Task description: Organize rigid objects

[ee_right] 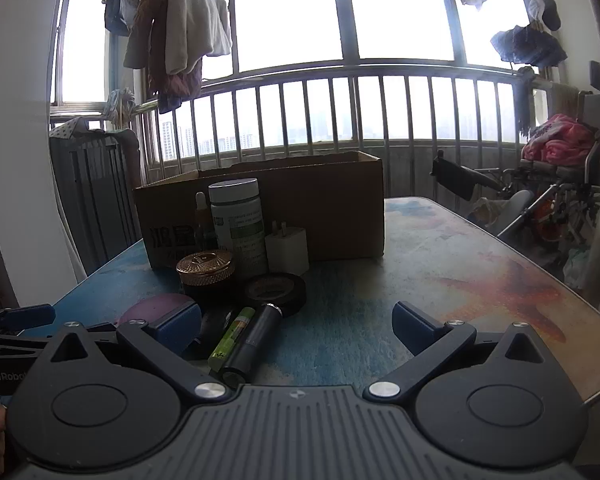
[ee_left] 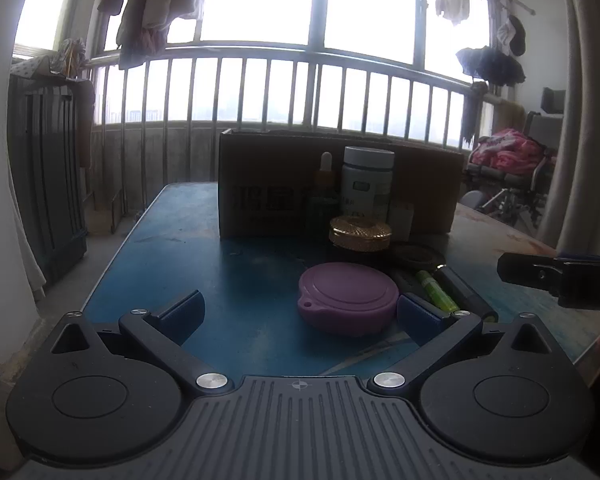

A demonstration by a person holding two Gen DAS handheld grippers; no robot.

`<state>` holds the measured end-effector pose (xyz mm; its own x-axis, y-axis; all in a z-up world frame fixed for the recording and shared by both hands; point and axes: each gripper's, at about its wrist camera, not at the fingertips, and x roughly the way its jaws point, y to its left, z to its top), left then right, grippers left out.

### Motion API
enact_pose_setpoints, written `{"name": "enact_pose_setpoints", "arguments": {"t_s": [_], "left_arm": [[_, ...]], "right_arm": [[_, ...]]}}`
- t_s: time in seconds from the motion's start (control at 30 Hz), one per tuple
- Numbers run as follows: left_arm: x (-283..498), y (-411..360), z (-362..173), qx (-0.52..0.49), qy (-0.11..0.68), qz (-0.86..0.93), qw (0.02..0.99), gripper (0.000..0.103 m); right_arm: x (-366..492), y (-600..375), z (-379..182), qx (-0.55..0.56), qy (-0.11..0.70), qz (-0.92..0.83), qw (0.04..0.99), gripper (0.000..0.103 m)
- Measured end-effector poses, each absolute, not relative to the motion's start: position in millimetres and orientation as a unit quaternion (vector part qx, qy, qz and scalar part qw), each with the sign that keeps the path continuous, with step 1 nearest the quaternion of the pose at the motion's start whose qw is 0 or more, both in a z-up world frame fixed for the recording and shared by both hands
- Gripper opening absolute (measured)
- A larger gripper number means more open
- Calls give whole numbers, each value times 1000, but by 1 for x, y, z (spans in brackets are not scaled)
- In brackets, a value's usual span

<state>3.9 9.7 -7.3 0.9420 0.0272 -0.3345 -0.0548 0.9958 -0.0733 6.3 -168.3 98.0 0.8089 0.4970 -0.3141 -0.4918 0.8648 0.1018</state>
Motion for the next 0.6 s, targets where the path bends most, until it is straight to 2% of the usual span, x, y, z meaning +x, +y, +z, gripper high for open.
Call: {"name": "enact_pose_setpoints", "arguments": {"t_s": [0.6], "left_arm": [[5,12,-7,-45,172,31,984,103]], "right_arm": [[5,-167,98,5,169,266,949,103]]}}
